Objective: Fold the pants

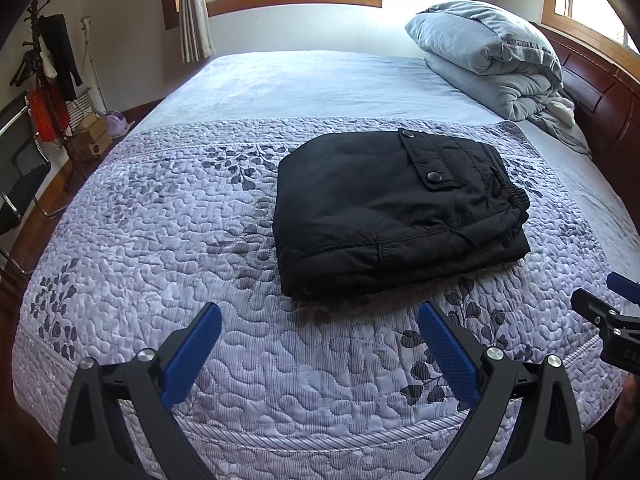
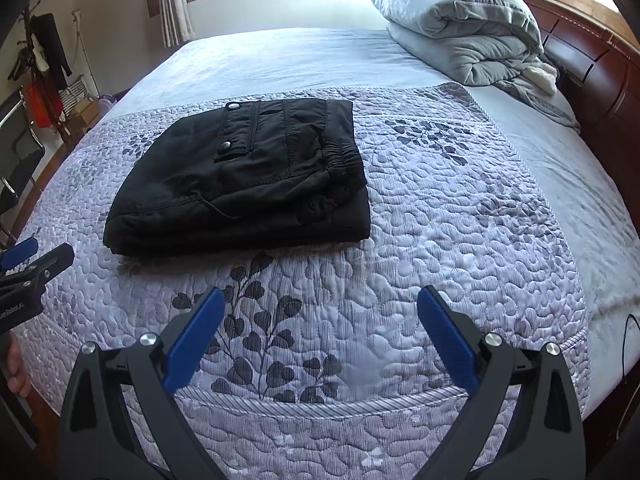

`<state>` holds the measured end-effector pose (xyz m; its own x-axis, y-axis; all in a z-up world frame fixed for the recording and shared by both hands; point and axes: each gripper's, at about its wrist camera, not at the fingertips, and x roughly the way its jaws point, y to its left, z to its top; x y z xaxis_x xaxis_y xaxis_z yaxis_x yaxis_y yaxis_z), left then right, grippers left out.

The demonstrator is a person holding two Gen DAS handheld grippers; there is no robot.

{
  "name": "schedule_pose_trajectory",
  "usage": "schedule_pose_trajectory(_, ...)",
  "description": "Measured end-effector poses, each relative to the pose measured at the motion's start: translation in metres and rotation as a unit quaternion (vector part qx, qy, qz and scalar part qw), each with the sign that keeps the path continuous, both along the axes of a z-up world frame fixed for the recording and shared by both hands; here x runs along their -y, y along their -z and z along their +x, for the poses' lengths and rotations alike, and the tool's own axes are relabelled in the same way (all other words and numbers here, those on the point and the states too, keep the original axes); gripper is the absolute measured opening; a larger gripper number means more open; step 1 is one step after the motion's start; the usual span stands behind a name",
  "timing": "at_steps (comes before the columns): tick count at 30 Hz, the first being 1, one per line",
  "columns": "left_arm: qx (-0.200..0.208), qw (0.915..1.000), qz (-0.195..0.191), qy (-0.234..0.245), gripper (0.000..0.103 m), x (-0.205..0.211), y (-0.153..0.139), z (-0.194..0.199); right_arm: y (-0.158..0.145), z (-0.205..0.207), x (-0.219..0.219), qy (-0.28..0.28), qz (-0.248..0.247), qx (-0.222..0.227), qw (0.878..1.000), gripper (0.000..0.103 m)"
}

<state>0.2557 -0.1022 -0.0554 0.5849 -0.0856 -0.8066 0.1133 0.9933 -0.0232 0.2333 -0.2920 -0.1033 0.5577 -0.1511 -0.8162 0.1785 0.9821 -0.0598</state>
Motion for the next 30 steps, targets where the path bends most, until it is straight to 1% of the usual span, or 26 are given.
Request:
schedule_pose_trajectory(10, -0.001, 1.0, 0.0, -0.001, 0.099, -0.001, 0.0, 0.001, -0.001, 0.001, -0.001, -0.002, 0.004, 0.002, 1.0, 0.097)
schedule_pose_trajectory(20, -0.004, 1.0, 0.004, -0.002, 0.099, -0.006, 0.003, 0.0, 0.001, 0.003, -0.011, -0.011, 0.002, -0.002, 1.0, 0.097)
schedule_pose_trajectory(25, 0.005, 1.0, -0.003, -0.004, 0.099, -0.006, 0.002, -0.003, 0.001, 0.003, -0.01, -0.009, 0.0, -0.003, 1.0, 0.097)
schedule_pose_trajectory(30, 0.012, 0.9999, 0.001, -0.001, 0.099, -0.005, 0.0, -0.004, 0.002, 0.003, -0.01, -0.009, 0.002, -0.002, 1.0, 0.097)
